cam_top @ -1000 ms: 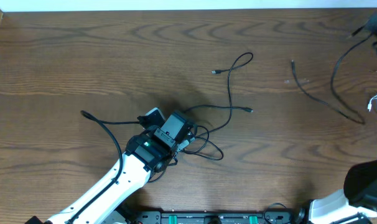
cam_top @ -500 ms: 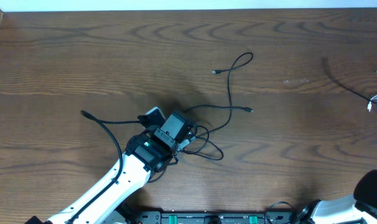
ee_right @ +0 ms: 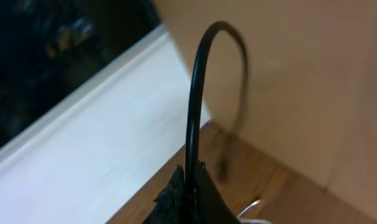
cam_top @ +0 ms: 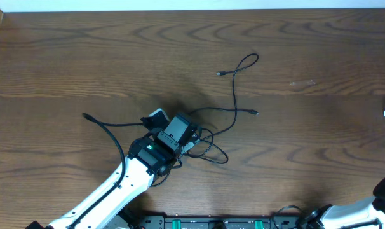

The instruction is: Untangle cables

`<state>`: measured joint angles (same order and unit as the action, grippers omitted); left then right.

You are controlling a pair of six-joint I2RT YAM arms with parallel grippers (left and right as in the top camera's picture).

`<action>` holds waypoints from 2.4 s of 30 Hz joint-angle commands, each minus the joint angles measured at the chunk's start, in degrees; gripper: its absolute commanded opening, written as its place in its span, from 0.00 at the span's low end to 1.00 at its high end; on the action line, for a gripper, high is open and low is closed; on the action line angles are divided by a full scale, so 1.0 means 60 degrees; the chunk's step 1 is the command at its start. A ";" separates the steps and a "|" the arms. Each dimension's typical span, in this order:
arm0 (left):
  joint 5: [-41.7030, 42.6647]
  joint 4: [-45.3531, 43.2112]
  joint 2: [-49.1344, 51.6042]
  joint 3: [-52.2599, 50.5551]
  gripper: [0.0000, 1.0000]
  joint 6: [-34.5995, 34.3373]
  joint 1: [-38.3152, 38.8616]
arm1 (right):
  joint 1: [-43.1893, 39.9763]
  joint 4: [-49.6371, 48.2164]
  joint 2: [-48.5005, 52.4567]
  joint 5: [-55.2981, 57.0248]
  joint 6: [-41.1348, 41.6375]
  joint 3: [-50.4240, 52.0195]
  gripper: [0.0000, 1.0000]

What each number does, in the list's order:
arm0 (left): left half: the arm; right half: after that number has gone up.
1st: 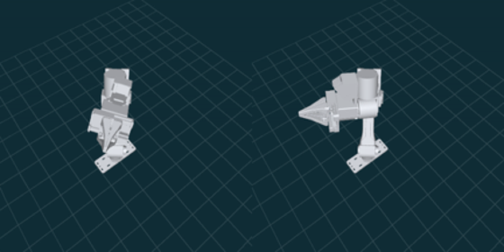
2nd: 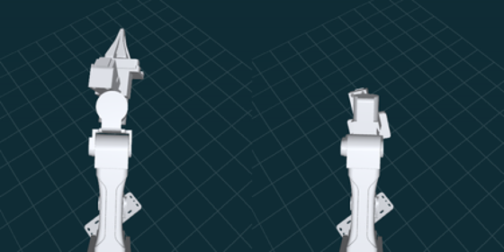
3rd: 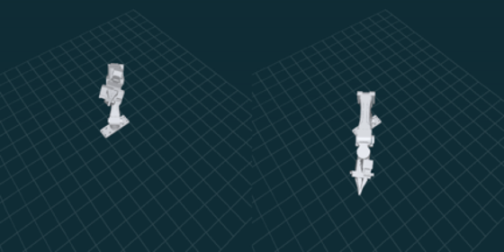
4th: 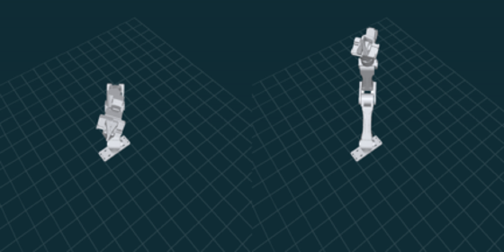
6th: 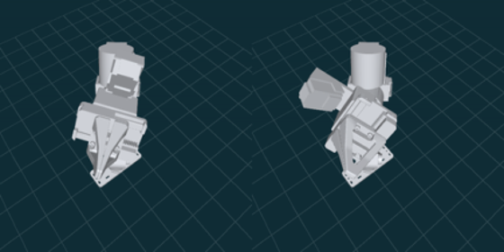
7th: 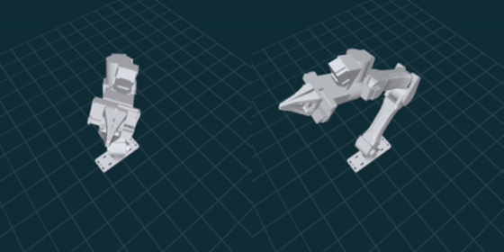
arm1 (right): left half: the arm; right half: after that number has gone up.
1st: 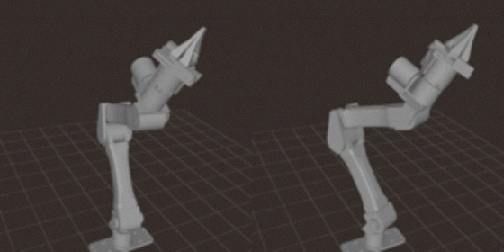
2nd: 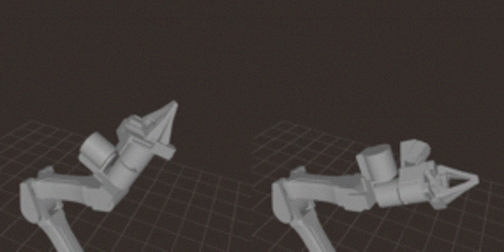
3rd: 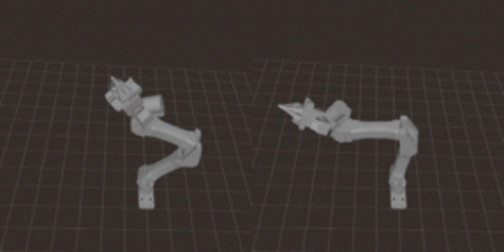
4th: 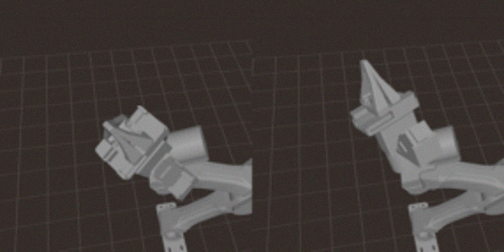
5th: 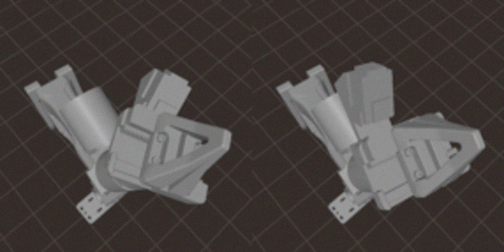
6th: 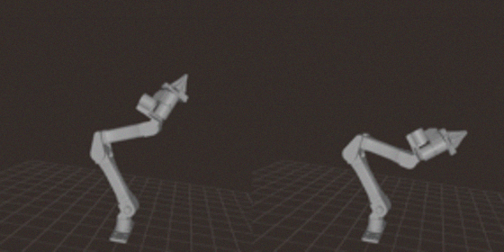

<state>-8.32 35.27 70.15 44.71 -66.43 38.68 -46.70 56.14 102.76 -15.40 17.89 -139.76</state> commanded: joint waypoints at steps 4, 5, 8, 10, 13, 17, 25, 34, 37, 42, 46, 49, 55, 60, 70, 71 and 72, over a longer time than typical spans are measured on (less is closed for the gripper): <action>-0.0233 -0.0033 0.0044 0.0120 0.91 -0.0055 -0.0022 | 0.0040 0.0157 0.0521 -0.4466 -0.1206 0.0080 0.01; -0.0233 -0.0033 0.0044 0.0120 0.91 -0.0055 -0.0022 | 0.0036 0.0208 0.0517 -0.4772 -0.1439 0.0080 0.01; -0.0233 -0.0044 0.0044 0.0120 0.91 -0.0055 -0.0026 | -0.0113 0.0233 0.0503 -0.5949 -0.1712 0.0080 0.01; -0.0233 -0.0044 0.0044 0.0120 0.91 -0.0055 -0.0026 | -0.0233 -0.0007 0.0499 -0.7457 -0.1708 0.0080 0.01; -0.0237 -0.0044 0.0044 0.0120 0.91 -0.0055 -0.0026 | -0.0193 -0.0357 0.0499 -0.8969 -0.1668 0.0080 0.01; -0.0237 -0.0047 0.0044 0.0120 0.91 -0.0055 -0.0026 | 0.0266 0.0302 0.0503 -0.7023 -0.1654 0.0080 0.01; -0.0302 -0.0044 0.0044 0.0120 0.91 -0.0055 -0.0026 | 0.2029 0.1621 0.0586 -0.1537 -0.2572 0.0492 0.01; -0.0306 -0.0036 0.0047 0.0120 0.91 -0.0051 -0.0026 | 0.2998 0.0168 0.0936 0.1198 -0.2277 0.4025 0.01; -0.0313 -0.0044 0.0047 0.0120 0.91 -0.0051 -0.0026 | 0.3005 -0.0339 0.1115 0.1286 -0.2280 0.5122 0.01; -0.0310 -0.0040 0.0047 0.0120 0.91 -0.0051 -0.0026 | 0.2987 -0.1198 0.1304 0.1297 -0.2280 0.6502 0.21; -0.0313 -0.0040 0.0047 0.0120 0.91 -0.0055 -0.0026 | 0.2987 -0.1541 0.1315 0.1552 -0.2277 0.6932 0.38; -0.0310 -0.0036 0.0047 0.0120 0.91 -0.0055 -0.0026 | 0.2987 -0.1537 0.1300 0.1614 -0.2277 0.6929 0.49; -0.0306 -0.0033 0.0047 0.0120 0.91 -0.0051 -0.0022 | 0.2987 -0.1523 0.1286 0.1421 -0.1978 0.6918 0.99; -0.0339 -0.0033 0.0047 0.0120 0.91 -0.0036 -0.0026 | 0.2998 -0.1515 0.1115 -0.0634 -0.1953 0.6710 0.99; -0.0772 0.0080 -0.0641 0.0346 0.95 0.2397 -0.0470 | 0.4218 -0.1534 0.0226 -0.3118 -0.1847 0.6652 0.99; -0.0787 0.0084 -0.0867 0.0379 0.95 0.2718 -0.0579 | 0.4575 -0.1384 0.0178 -0.3100 -0.1865 0.6652 0.99; -0.0849 0.0117 -0.1086 0.0404 0.95 0.2896 -0.0710 | 0.4911 -0.1224 0.0175 -0.3064 -0.2007 0.6652 0.99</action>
<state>-11.20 35.62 67.33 44.73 -56.47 36.10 -22.44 47.51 106.06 -30.04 6.04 -98.54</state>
